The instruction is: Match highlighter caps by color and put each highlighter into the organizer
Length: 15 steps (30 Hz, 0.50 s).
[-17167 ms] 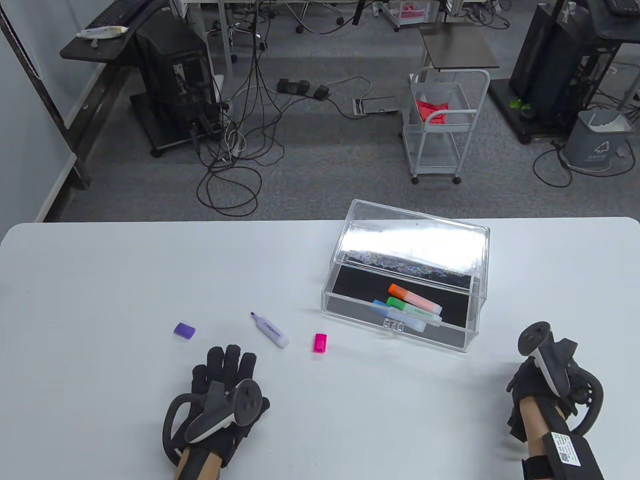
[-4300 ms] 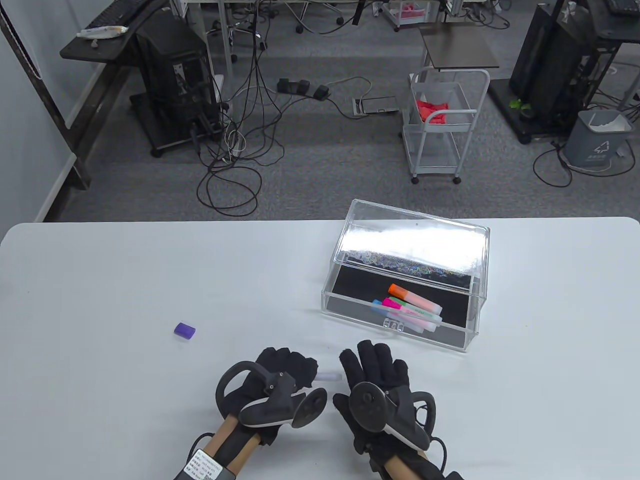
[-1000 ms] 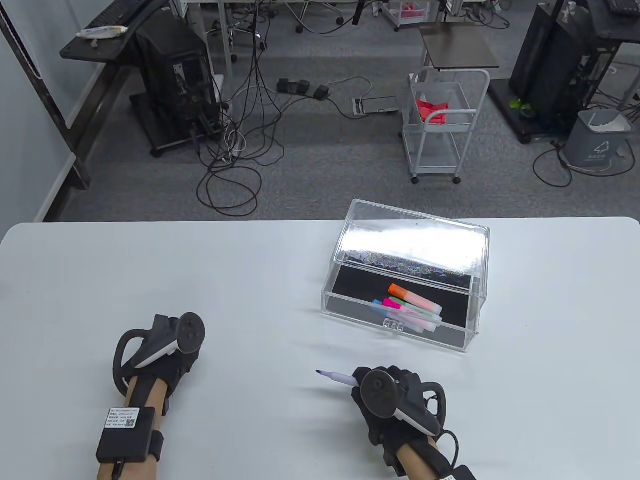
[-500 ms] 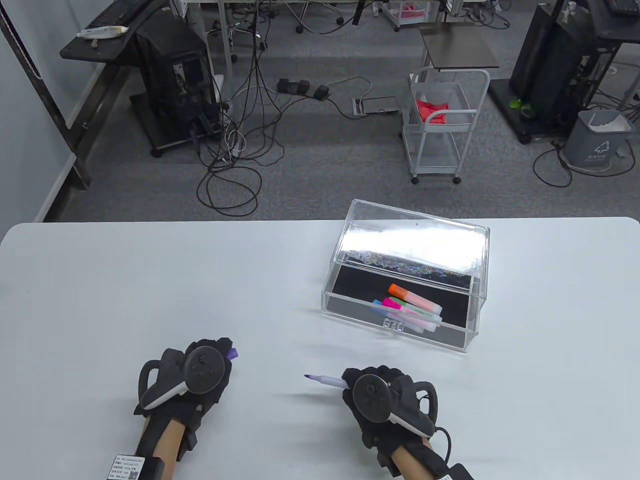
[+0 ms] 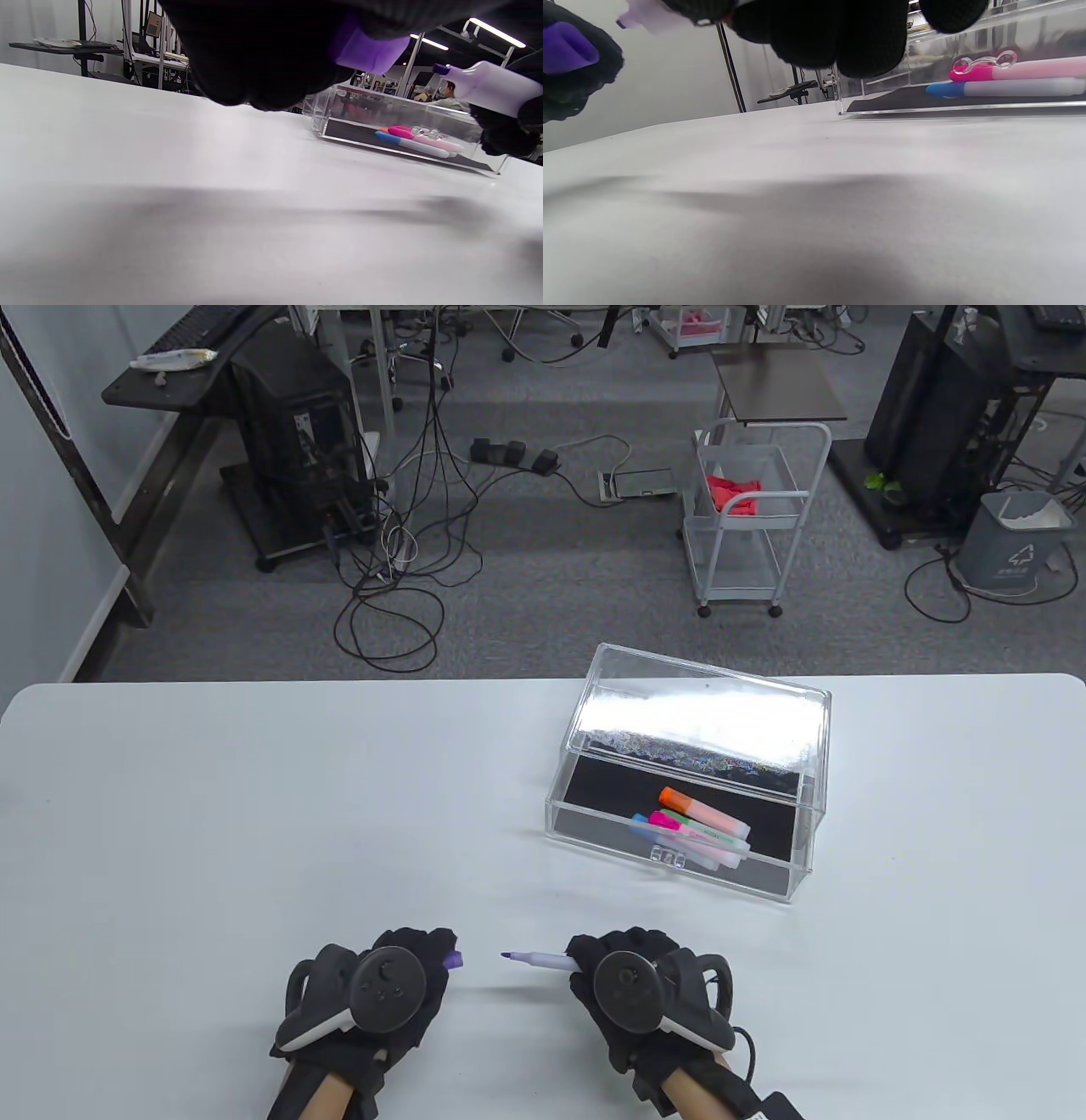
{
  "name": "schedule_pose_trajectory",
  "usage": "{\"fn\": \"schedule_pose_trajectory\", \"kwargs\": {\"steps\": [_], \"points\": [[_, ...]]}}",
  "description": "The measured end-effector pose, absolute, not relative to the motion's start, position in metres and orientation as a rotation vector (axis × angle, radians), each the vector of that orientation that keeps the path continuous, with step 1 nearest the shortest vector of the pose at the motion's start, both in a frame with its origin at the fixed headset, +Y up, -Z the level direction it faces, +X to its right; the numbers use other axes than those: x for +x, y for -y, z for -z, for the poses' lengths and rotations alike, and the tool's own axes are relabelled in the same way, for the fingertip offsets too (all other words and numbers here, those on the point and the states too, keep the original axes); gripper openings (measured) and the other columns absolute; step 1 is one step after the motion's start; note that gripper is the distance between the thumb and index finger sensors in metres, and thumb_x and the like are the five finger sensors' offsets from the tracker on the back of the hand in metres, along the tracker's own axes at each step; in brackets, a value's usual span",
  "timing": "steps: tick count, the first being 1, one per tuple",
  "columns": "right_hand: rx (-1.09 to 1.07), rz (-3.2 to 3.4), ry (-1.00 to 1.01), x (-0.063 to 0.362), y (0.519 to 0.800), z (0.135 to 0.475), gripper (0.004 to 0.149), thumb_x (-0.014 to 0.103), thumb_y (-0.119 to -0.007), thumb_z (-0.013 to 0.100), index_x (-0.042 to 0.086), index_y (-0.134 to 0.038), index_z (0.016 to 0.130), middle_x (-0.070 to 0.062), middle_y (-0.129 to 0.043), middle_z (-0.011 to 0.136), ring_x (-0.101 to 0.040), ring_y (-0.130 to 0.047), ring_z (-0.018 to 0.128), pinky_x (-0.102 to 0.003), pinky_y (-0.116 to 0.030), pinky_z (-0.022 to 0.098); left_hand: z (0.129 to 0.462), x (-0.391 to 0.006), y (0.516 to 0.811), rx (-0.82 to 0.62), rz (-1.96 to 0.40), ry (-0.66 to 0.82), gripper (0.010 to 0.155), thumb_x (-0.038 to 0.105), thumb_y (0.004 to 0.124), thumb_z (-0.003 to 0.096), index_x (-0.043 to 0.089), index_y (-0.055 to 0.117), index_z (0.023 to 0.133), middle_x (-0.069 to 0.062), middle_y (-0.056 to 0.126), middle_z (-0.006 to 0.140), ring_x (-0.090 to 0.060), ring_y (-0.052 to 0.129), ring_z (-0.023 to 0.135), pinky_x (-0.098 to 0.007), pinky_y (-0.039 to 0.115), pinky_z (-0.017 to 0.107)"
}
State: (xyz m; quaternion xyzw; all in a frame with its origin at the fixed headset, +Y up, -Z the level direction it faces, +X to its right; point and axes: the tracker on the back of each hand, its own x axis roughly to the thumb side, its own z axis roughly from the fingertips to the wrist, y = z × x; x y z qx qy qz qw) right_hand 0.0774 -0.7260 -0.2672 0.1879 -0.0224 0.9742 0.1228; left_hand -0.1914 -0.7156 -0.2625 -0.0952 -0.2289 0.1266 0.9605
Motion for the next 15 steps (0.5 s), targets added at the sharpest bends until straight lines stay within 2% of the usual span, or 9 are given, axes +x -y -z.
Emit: {"fn": "schedule_pose_trajectory", "kwargs": {"steps": [3, 15], "points": [[0.605, -2.85, 0.067, 0.071, 0.726, 0.264, 0.048, 0.04, -0.071, 0.043, 0.027, -0.069, 0.089, -0.005, -0.085, 0.075, -0.031, -0.083, 0.079, -0.064, -0.057, 0.064, 0.261, -0.188, 0.722, -0.228, -0.313, 0.484, 0.062, 0.044, 0.053, 0.0617, 0.015, 0.054, 0.116, -0.011, 0.069, 0.105, -0.028, 0.088, 0.089, -0.048, 0.079, 0.073], [0.685, -2.882, 0.1, 0.06, 0.724, 0.259, 0.048, 0.04, -0.071, 0.043, 0.028, -0.069, 0.089, -0.004, -0.085, 0.076, -0.03, -0.083, 0.079, -0.062, -0.058, 0.063, 0.252, -0.175, 0.723, -0.22, -0.275, 0.535, 0.061, 0.043, 0.053, 0.0618, 0.016, 0.053, 0.117, -0.01, 0.068, 0.106, -0.028, 0.087, 0.091, -0.048, 0.078, 0.074]]}}
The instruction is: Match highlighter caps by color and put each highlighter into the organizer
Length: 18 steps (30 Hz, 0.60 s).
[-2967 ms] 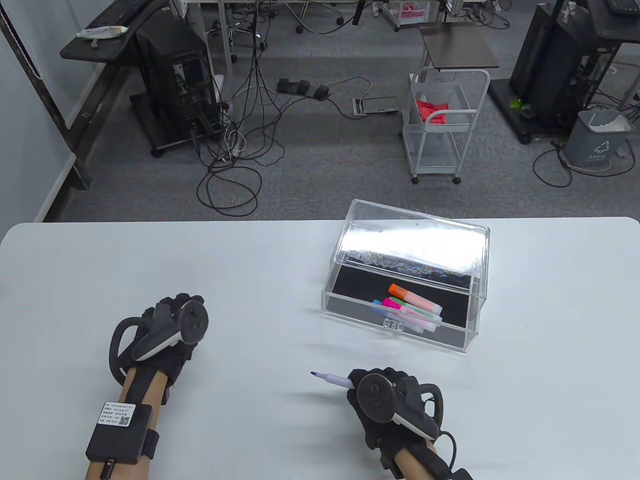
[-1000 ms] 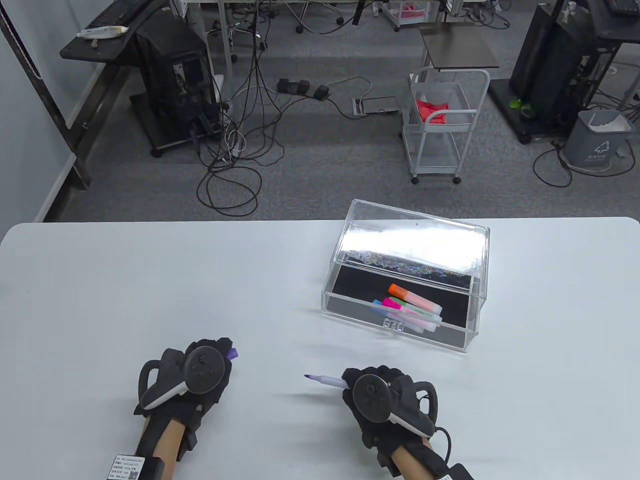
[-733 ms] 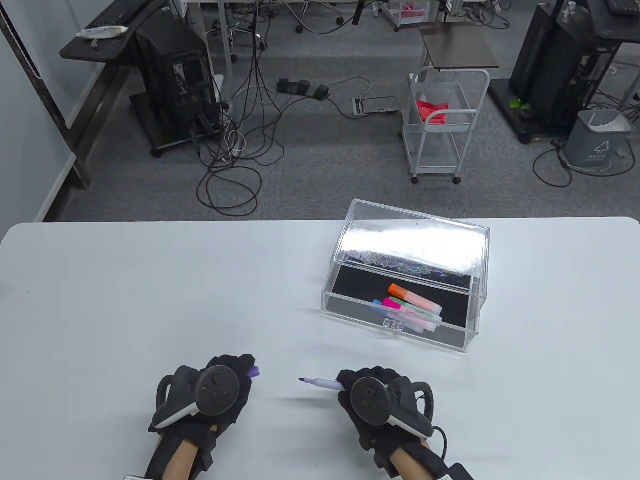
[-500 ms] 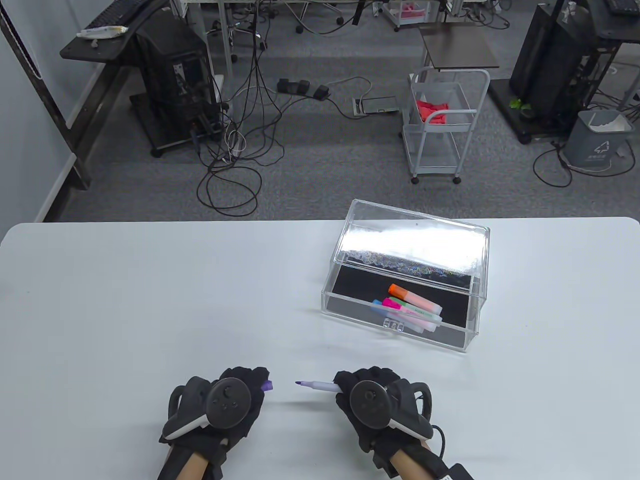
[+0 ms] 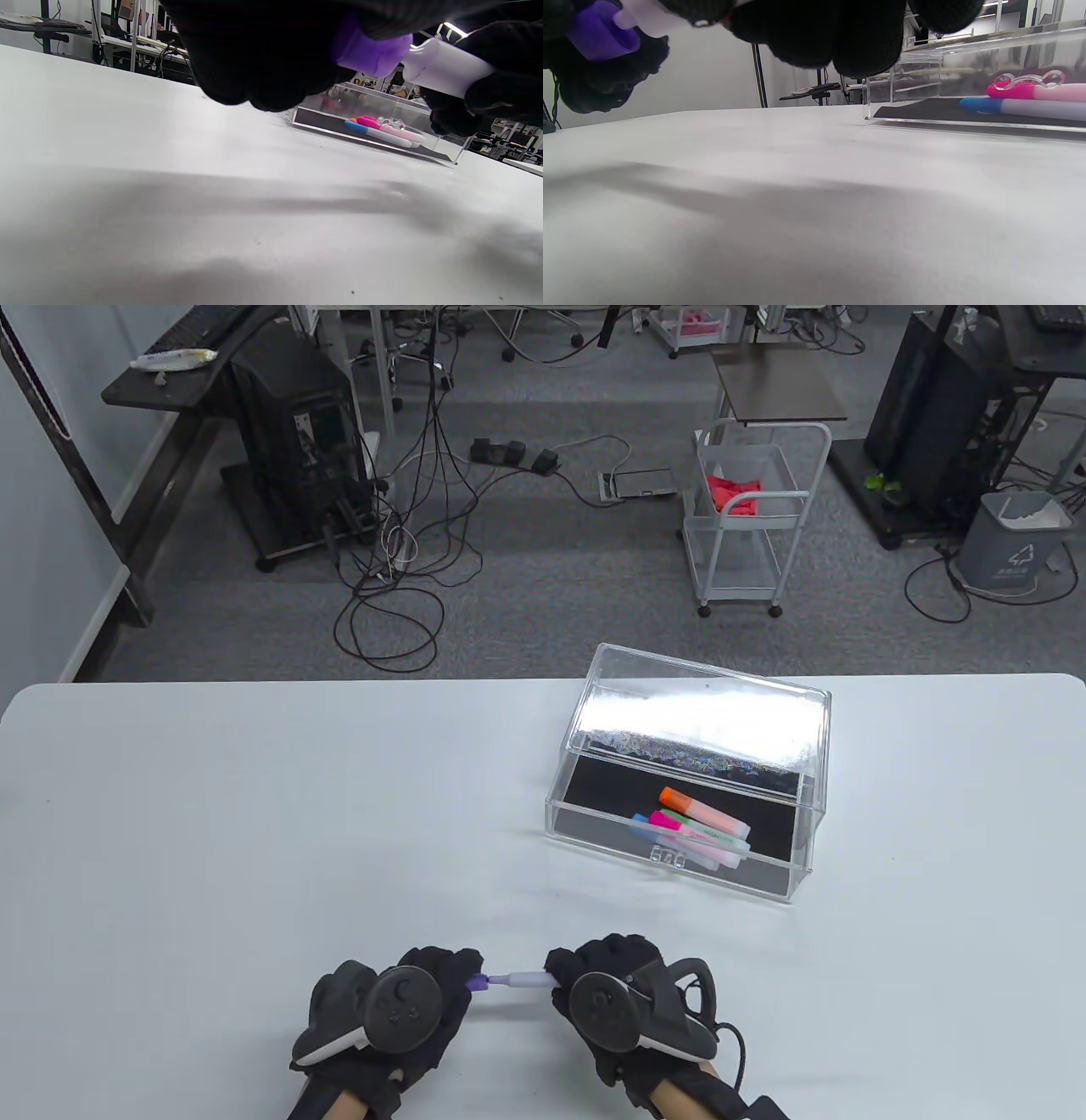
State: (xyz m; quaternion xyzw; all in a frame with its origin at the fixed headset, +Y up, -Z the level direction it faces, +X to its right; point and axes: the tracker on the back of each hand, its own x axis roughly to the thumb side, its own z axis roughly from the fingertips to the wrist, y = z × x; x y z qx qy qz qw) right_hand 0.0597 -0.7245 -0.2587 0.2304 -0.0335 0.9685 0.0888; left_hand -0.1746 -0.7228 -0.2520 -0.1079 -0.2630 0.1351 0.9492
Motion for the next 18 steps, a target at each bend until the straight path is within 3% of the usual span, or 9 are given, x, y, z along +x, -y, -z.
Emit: {"fn": "schedule_pose_trajectory", "kwargs": {"steps": [18], "points": [[0.722, -2.869, 0.083, 0.0615, 0.7241, 0.2577, 0.048, 0.039, -0.071, 0.043, 0.027, -0.069, 0.09, -0.005, -0.084, 0.076, -0.03, -0.082, 0.08, -0.062, -0.058, 0.063, 0.2495, -0.1722, 0.7247, -0.199, -0.256, 0.522, 0.061, 0.043, 0.052, 0.0614, 0.018, 0.05, 0.117, -0.005, 0.072, 0.103, -0.026, 0.091, 0.088, -0.047, 0.081, 0.072]]}}
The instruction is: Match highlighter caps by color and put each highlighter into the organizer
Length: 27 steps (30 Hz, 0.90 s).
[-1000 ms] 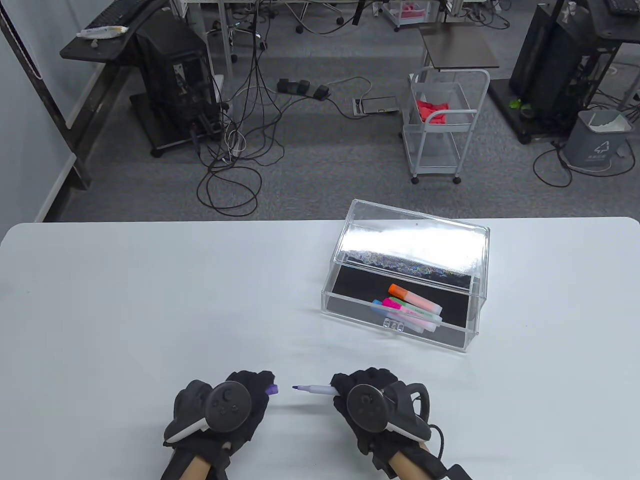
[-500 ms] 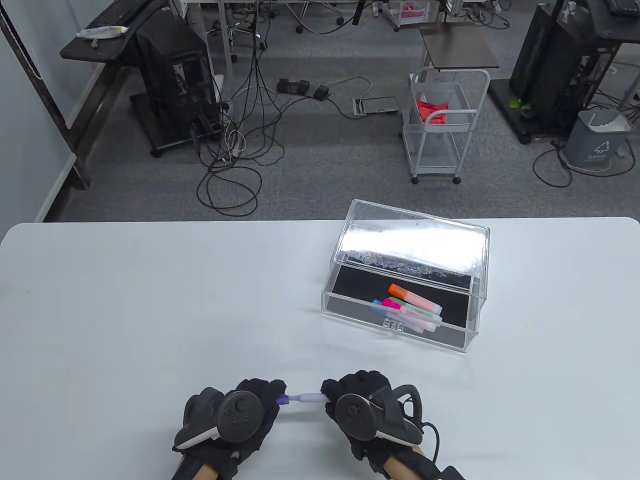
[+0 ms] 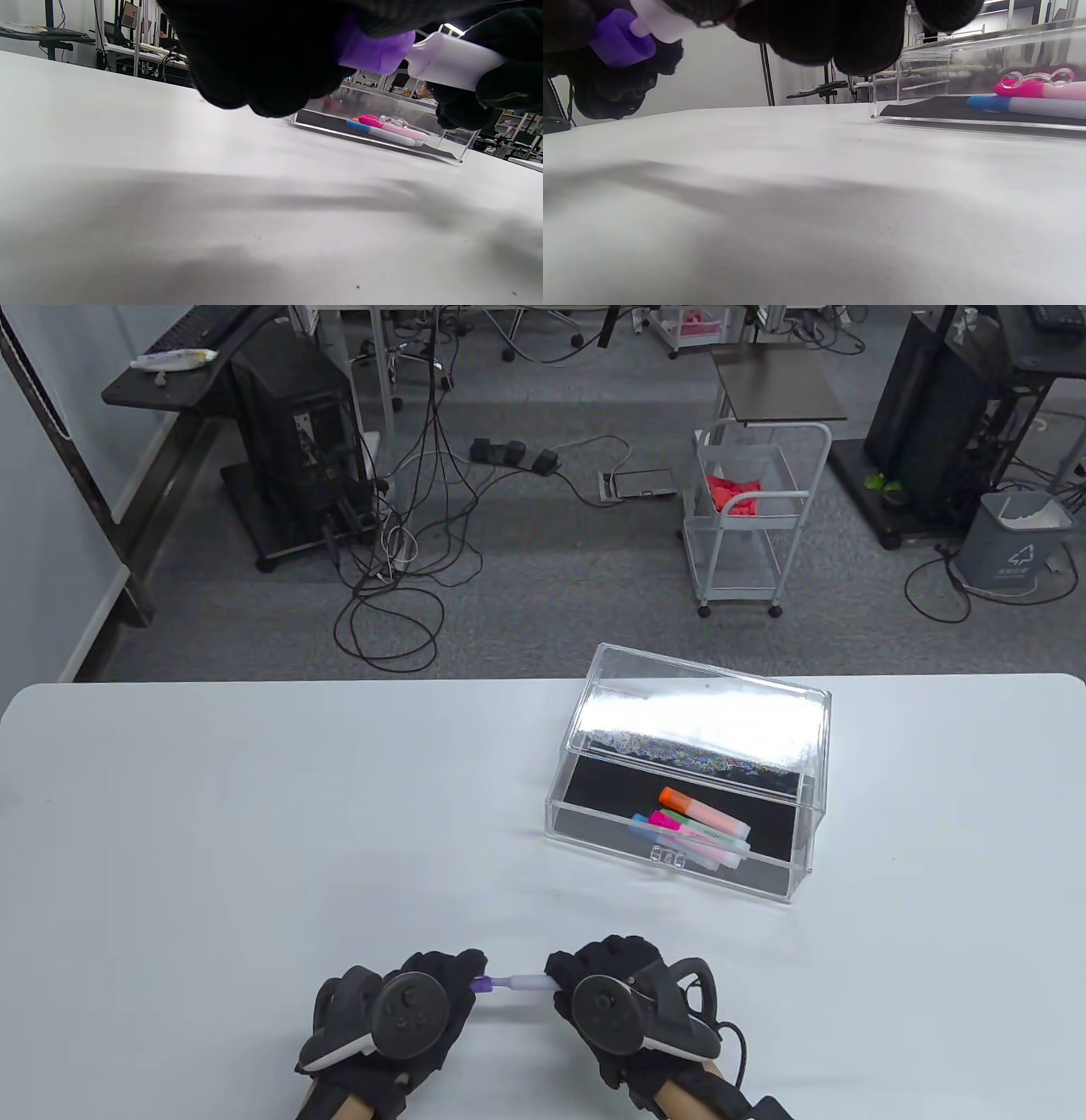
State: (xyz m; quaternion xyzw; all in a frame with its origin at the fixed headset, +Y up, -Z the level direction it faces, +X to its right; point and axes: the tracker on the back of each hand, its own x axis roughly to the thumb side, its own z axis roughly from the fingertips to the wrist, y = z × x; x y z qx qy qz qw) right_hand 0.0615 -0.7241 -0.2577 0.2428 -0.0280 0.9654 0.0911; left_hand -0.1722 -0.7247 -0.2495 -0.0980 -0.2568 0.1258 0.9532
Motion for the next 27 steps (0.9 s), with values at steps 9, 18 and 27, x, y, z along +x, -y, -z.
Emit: {"fn": "schedule_pose_trajectory", "kwargs": {"steps": [9, 18, 27], "points": [[0.761, -2.884, 0.1, 0.053, 0.724, 0.254, 0.048, 0.039, -0.071, 0.043, 0.027, -0.068, 0.09, -0.004, -0.084, 0.075, -0.03, -0.082, 0.079, -0.062, -0.058, 0.063, 0.246, -0.164, 0.723, -0.188, -0.248, 0.537, 0.06, 0.043, 0.052, 0.0615, 0.017, 0.051, 0.116, -0.004, 0.074, 0.1, -0.025, 0.092, 0.085, -0.046, 0.082, 0.07], [0.77, -2.862, 0.054, 0.055, 0.726, 0.256, 0.047, 0.039, -0.068, 0.043, 0.023, -0.063, 0.087, -0.004, -0.081, 0.069, -0.03, -0.082, 0.072, -0.06, -0.062, 0.057, 0.238, -0.153, 0.716, -0.119, -0.223, 0.586, 0.061, 0.041, 0.055, 0.0611, 0.014, 0.054, 0.115, -0.006, 0.081, 0.09, -0.022, 0.096, 0.074, -0.044, 0.086, 0.064], [0.851, -2.876, 0.066, 0.048, 0.723, 0.253, 0.046, 0.039, -0.068, 0.042, 0.02, -0.065, 0.083, -0.003, -0.083, 0.059, -0.027, -0.086, 0.061, -0.057, -0.07, 0.049, 0.235, -0.148, 0.715, -0.089, -0.212, 0.584, 0.06, 0.038, 0.057, 0.0604, 0.01, 0.056, 0.114, -0.009, 0.082, 0.088, -0.023, 0.097, 0.07, -0.045, 0.089, 0.061]]}}
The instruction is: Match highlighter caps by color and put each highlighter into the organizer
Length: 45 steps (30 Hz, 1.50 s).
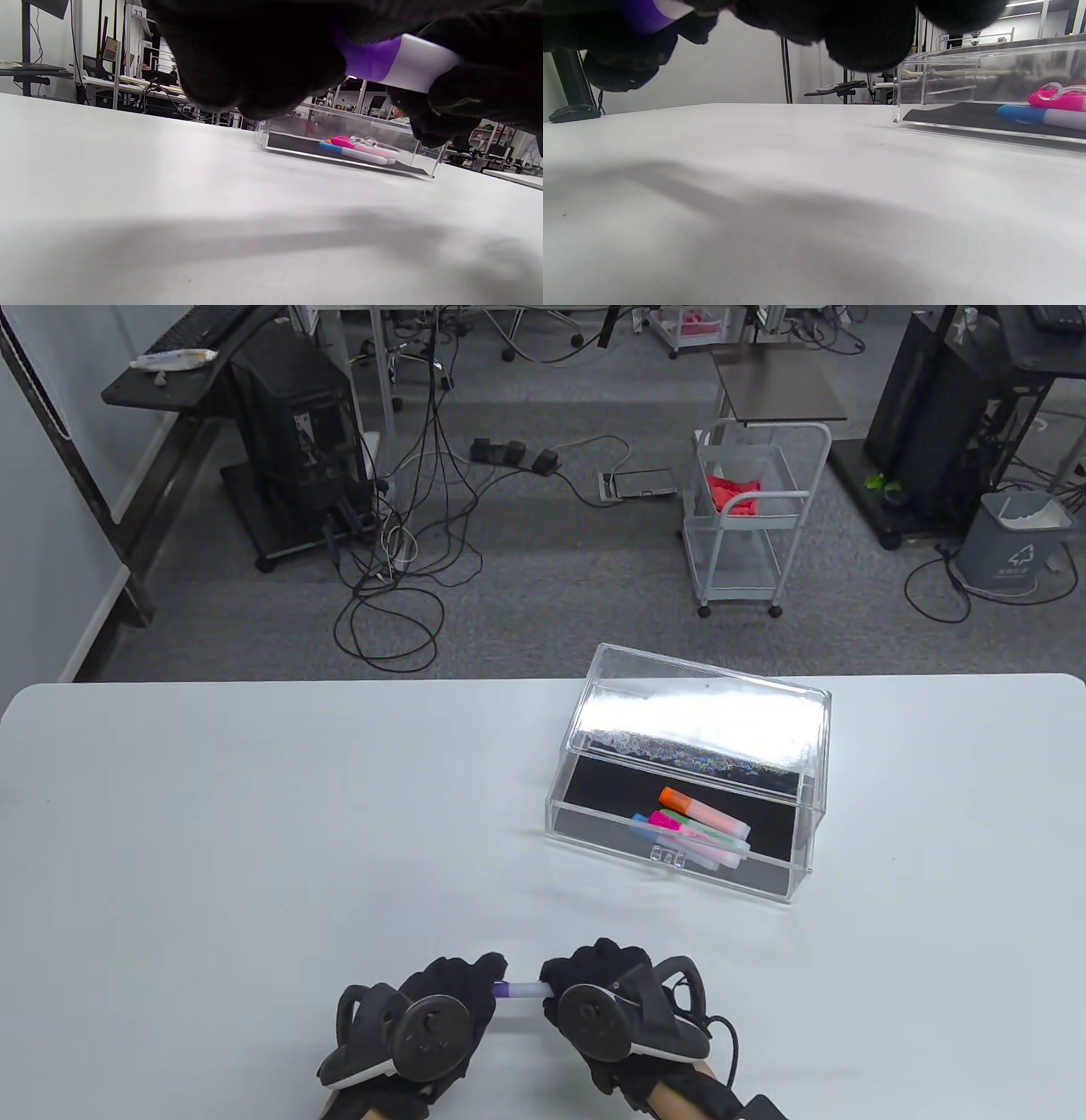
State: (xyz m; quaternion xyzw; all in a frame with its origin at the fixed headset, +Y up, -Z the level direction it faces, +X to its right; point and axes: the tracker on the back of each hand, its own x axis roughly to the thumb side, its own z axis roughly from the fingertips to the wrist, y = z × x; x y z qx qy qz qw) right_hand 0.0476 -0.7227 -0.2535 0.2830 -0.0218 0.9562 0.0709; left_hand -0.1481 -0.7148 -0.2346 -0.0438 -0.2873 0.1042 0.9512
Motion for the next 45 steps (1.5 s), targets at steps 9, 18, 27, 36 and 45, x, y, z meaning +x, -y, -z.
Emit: {"fn": "schedule_pose_trajectory", "kwargs": {"steps": [9, 18, 27, 36, 45], "points": [[0.743, -2.876, 0.077, 0.056, 0.726, 0.257, 0.05, 0.042, -0.071, 0.043, 0.025, -0.062, 0.089, -0.004, -0.081, 0.072, -0.03, -0.08, 0.073, -0.059, -0.062, 0.057, 0.232, -0.141, 0.713, -0.109, -0.133, 0.561, 0.061, 0.042, 0.059, 0.0613, 0.011, 0.055, 0.114, -0.006, 0.081, 0.091, -0.021, 0.098, 0.075, -0.042, 0.089, 0.064], [0.82, -3.034, 0.374, 0.04, 0.721, 0.238, 0.081, 0.049, -0.08, 0.039, 0.027, -0.033, 0.102, -0.01, -0.042, 0.11, -0.038, -0.05, 0.101, -0.067, -0.043, 0.069, 0.232, -0.141, 0.717, -0.088, -0.114, 0.532, 0.061, 0.042, 0.057, 0.0612, 0.011, 0.055, 0.114, -0.004, 0.08, 0.09, -0.02, 0.097, 0.074, -0.041, 0.089, 0.063], [0.748, -3.112, 0.435, 0.025, 0.727, 0.237, 0.065, 0.041, -0.076, 0.042, 0.024, -0.048, 0.098, -0.007, -0.067, 0.099, -0.033, -0.076, 0.086, -0.063, -0.057, 0.065, 0.229, -0.137, 0.715, -0.085, -0.186, 0.548, 0.061, 0.042, 0.057, 0.0614, 0.01, 0.054, 0.113, -0.004, 0.08, 0.091, -0.02, 0.097, 0.075, -0.042, 0.089, 0.064], [0.713, -3.118, 0.327, 0.027, 0.733, 0.244, 0.046, 0.036, -0.07, 0.044, 0.027, -0.062, 0.088, -0.002, -0.082, 0.076, -0.026, -0.086, 0.068, -0.057, -0.067, 0.057, 0.231, -0.145, 0.713, -0.06, -0.123, 0.5, 0.069, 0.05, 0.058, 0.0624, 0.013, 0.042, 0.118, -0.007, 0.068, 0.104, -0.03, 0.087, 0.092, -0.05, 0.077, 0.074], [0.513, -3.1, 0.209, 0.051, 0.717, 0.271, 0.046, 0.036, -0.07, 0.044, 0.027, -0.062, 0.089, -0.002, -0.081, 0.077, -0.027, -0.084, 0.069, -0.057, -0.066, 0.057, 0.245, -0.204, 0.711, -0.015, -0.037, 0.257, 0.075, 0.058, 0.058, 0.0616, 0.022, 0.032, 0.121, -0.008, 0.041, 0.125, -0.043, 0.051, 0.12, -0.06, 0.054, 0.084]]}}
